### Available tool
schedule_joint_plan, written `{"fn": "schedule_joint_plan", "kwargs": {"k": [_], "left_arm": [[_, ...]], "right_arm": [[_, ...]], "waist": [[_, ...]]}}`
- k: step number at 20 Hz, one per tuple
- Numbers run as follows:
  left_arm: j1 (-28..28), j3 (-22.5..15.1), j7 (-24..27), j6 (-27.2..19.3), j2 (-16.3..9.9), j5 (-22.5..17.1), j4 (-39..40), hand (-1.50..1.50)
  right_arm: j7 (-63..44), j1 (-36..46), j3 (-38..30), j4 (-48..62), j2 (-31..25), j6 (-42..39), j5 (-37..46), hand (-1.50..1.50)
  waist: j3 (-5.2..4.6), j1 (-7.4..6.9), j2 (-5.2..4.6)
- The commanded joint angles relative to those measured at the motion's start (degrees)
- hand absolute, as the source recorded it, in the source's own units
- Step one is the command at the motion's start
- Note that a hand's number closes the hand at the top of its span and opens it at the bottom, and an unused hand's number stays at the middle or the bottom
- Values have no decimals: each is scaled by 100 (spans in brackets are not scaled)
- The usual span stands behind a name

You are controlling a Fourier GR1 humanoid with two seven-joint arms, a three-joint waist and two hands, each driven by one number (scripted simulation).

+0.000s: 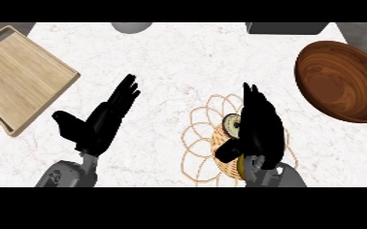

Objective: Pick the cupcake from the placemat and place it in the bowl

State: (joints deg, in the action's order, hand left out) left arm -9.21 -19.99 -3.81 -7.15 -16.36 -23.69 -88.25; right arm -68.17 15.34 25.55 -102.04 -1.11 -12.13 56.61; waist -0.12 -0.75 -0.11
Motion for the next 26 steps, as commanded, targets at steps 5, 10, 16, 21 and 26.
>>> {"fn": "schedule_joint_plan", "kwargs": {"k": [5,10,16,21,26], "left_arm": [[-245,184,-29,99,127,-78,321,0],[-245,135,-315,-16,103,18,-93,0],[-27,205,-171,97,136,75,68,0],[100,187,80,170,187,238,107,0],[-55,199,-361,28,324,217,-133,0]], "right_arm": [[-1576,394,-127,455,106,-883,-533,-150],[-1537,481,-167,816,106,-707,-741,-150],[-1420,324,168,1111,106,-343,-560,-150],[-1324,707,-81,1629,106,-209,-612,-150],[-1082,537,-81,1814,106,7,-439,-150]], "waist": [[-1,72,2],[8,33,18],[8,47,15],[8,6,7],[11,43,13]]}}
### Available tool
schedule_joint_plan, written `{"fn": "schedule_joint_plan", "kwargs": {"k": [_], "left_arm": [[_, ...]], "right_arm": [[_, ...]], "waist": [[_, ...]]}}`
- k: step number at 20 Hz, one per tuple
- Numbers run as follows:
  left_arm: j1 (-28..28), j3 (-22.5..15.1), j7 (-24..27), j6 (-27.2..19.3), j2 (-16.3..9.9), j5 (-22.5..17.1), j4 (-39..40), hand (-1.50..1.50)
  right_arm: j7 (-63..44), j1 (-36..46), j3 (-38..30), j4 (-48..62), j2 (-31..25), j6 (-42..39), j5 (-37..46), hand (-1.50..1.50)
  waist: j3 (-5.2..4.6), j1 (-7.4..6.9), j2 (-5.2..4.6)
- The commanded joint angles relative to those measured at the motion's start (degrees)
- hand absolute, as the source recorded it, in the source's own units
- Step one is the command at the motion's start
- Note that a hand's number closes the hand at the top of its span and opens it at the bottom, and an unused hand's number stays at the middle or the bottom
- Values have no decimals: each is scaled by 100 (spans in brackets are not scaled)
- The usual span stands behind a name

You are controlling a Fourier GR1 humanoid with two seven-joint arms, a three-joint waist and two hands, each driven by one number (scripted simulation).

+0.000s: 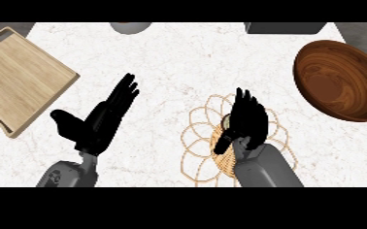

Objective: Pick the cupcake from the placemat and place it in the bowl

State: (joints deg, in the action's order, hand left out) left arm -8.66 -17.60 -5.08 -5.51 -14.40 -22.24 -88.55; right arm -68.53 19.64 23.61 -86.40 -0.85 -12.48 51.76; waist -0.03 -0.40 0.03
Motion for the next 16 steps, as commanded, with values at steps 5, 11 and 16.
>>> {"fn": "schedule_joint_plan", "kwargs": {"k": [5,11,16], "left_arm": [[-71,270,214,301,14,25,369,0],[203,52,-173,11,146,282,-370,0],[-234,205,-49,150,365,352,297,0]], "right_arm": [[-1110,-47,223,38,81,63,131,-150],[-699,-47,-46,391,82,394,209,-150],[-697,162,235,1001,82,885,110,-150]], "waist": [[-1,56,-1],[4,5,9],[3,14,-9]]}}
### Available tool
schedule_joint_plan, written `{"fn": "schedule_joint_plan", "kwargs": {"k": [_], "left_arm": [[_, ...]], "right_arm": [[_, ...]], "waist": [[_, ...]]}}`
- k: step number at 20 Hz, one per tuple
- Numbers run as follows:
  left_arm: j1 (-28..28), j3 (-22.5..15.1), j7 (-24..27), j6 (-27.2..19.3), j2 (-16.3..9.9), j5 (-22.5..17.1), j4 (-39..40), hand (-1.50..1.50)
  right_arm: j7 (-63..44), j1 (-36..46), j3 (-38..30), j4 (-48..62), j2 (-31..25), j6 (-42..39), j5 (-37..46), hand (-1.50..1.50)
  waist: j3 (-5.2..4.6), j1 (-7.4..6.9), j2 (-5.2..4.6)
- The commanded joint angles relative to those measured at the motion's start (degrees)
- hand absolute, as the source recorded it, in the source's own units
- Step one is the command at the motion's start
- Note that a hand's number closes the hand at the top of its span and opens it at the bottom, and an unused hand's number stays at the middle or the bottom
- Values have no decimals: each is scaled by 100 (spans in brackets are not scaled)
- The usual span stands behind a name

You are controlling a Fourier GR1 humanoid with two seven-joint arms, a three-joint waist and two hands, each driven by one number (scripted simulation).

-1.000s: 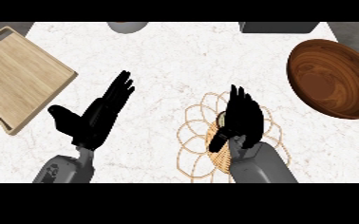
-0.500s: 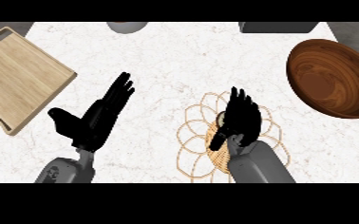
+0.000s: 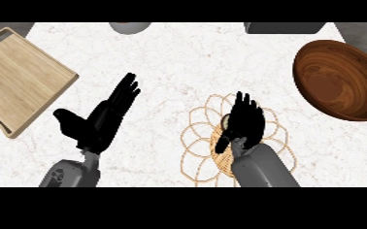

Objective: Pick the cupcake from the placemat and place it in the bowl

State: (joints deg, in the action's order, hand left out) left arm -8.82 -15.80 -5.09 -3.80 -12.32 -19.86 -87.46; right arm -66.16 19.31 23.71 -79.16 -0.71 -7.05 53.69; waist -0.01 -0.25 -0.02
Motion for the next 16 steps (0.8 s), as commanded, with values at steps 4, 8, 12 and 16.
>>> {"fn": "schedule_joint_plan", "kwargs": {"k": [4,8,12,16], "left_arm": [[317,265,-67,370,37,65,-179,0],[269,332,-129,246,164,242,-187,0],[217,141,-412,64,398,448,-455,0],[380,280,-138,411,341,456,-273,0]], "right_arm": [[287,-189,-178,243,67,453,328,150],[385,53,-322,555,33,258,433,150],[200,147,243,998,69,970,232,150],[289,267,6,874,69,440,588,150]], "waist": [[1,15,4],[1,12,4],[3,-16,2],[1,-2,4]]}}
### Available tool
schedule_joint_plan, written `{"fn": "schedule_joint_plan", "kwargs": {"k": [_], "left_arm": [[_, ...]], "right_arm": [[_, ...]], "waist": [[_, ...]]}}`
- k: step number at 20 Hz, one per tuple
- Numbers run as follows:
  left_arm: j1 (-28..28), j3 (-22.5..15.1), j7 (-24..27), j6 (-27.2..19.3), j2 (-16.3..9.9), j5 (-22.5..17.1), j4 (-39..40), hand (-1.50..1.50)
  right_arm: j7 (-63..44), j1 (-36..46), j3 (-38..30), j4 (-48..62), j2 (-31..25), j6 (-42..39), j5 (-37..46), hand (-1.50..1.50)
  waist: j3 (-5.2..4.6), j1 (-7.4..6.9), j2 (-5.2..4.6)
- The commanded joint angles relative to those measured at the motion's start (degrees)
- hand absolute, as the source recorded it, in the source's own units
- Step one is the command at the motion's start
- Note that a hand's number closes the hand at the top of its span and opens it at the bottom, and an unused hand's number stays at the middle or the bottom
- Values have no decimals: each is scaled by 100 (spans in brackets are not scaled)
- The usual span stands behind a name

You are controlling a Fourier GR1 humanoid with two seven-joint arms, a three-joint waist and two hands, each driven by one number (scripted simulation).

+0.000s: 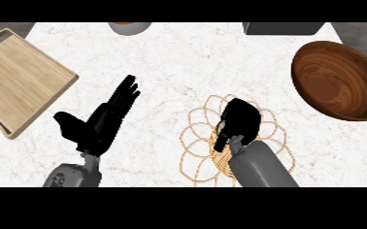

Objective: Pick the cupcake from the placemat and place it in the bowl

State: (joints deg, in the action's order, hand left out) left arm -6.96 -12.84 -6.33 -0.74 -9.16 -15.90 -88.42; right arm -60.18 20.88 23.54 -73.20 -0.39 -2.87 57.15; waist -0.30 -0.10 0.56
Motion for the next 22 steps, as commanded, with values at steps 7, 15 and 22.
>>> {"fn": "schedule_joint_plan", "kwargs": {"k": [7,15,22], "left_arm": [[47,209,87,61,-92,21,90,0],[85,353,-207,138,-83,-99,-236,0],[259,16,-71,-156,274,275,-340,0]], "right_arm": [[3187,-1450,900,-1242,-1986,-656,-618,150],[2903,-2631,544,-3709,-3108,-430,-72,150],[2272,-2822,-45,-5996,-3242,-1023,-360,150]], "waist": [[34,137,-38],[27,102,-27],[25,128,-10]]}}
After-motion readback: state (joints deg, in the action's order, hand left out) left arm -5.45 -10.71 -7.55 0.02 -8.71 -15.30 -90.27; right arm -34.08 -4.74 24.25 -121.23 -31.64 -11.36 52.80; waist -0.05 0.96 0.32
